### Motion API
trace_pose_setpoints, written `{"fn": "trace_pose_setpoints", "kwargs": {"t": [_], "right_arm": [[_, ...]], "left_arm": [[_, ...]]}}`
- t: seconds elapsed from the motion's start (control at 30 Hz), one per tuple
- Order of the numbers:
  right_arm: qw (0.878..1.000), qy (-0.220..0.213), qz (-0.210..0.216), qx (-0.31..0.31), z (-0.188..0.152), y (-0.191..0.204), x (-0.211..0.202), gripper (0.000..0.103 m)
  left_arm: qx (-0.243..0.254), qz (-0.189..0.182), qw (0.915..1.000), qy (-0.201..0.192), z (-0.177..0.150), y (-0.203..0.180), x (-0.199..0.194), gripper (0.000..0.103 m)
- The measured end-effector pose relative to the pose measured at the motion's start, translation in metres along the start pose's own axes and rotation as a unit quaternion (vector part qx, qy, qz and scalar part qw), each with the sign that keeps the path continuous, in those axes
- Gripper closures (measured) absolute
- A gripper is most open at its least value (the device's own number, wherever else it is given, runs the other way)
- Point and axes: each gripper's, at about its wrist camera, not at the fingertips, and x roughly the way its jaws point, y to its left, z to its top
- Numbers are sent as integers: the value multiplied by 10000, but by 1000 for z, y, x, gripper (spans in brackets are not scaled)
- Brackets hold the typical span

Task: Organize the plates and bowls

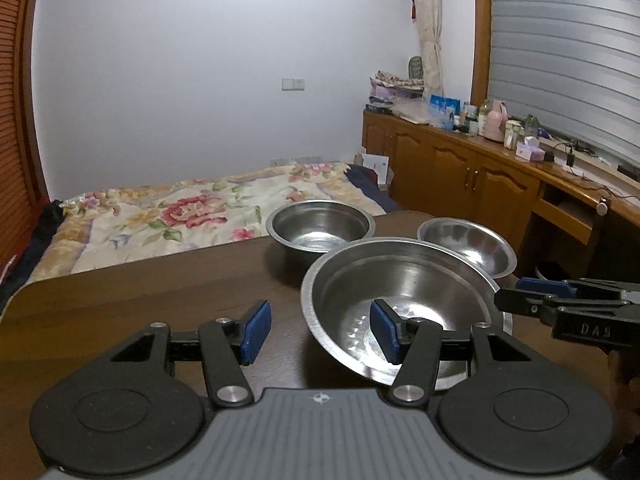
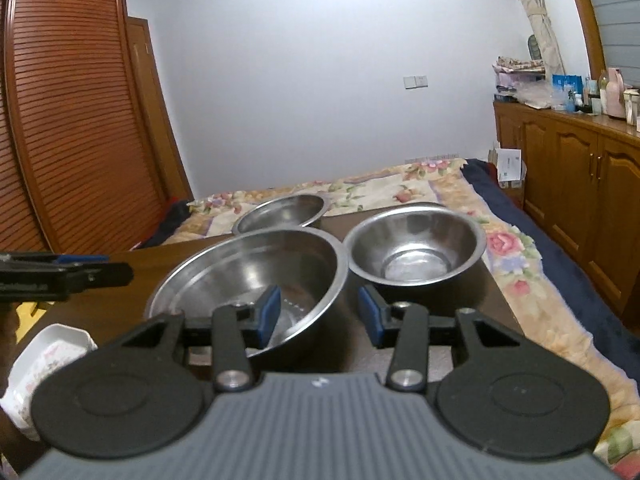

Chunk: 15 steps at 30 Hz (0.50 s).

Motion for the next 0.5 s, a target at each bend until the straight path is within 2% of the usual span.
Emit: {"fn": "trace_pose_setpoints", "kwargs": {"t": [0.17,0.5], "right_arm": [[9999,98,23,36,0,-3,7,58],[9996,240,83,158,-1,-6,15,58]], "left_arm": [[126,39,9998,169,2,-6,20,46],[-24,4,9992,406,-2,-1,39,51]]}}
